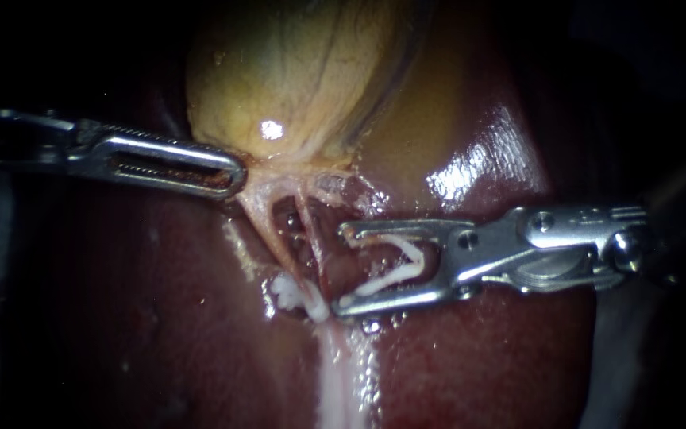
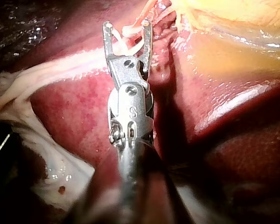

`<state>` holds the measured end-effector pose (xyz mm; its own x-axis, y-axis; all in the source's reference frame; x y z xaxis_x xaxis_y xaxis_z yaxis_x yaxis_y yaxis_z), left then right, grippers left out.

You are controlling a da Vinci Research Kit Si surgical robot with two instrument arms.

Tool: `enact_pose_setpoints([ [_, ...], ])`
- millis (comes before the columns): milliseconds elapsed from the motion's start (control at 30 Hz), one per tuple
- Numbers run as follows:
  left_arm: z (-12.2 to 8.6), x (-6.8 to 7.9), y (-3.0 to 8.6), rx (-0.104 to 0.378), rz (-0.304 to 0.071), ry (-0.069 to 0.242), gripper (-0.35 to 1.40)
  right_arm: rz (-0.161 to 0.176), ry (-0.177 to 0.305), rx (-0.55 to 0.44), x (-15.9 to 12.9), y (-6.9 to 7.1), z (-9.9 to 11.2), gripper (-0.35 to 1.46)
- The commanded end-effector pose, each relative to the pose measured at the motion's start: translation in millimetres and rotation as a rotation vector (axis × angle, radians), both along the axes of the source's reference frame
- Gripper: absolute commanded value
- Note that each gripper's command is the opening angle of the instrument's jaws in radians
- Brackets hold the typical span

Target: Clipping third clip left tube

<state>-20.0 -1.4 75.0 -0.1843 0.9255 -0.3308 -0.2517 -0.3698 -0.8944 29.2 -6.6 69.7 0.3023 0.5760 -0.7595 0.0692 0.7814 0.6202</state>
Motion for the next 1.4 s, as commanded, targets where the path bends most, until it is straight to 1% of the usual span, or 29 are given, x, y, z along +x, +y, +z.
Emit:
enact_pose_setpoints([
  [33, 0.0, 0.0, 0.0, 0.0, 0.0, 0.0, -0.35, 0.0, 0.0, 0.0, 0.0, 0.0, 0.0, 0.5],
  [367, -0.1, 0.0, -0.1, 0.0, -0.001, 0.0, -0.35, 0.003, -0.002, 0.0, 0.6, 0.0, 0.1, 0.5],
  [633, -0.3, 0.0, -0.2, 0.0, -0.001, 0.001, -0.35, 0.005, -0.004, 0.003, 1.9, -0.2, 0.7, 0.5],
  [1033, -0.4, -0.1, -0.3, 0.0, -0.002, 0.001, -0.35, 0.001, -0.015, 0.022, 4.6, -1.3, 2.8, 0.5],
  [1167, -0.4, -0.1, -0.3, 0.0, -0.002, 0.001, -0.35, 0.0, -0.033, 0.028, 5.1, -1.3, 3.7, 0.5],
  [1400, -0.5, -0.2, -0.3, 0.0, -0.003, 0.002, -0.35, 0.004, -0.043, 0.034, 6.5, -1.5, 4.9, 0.5],
])
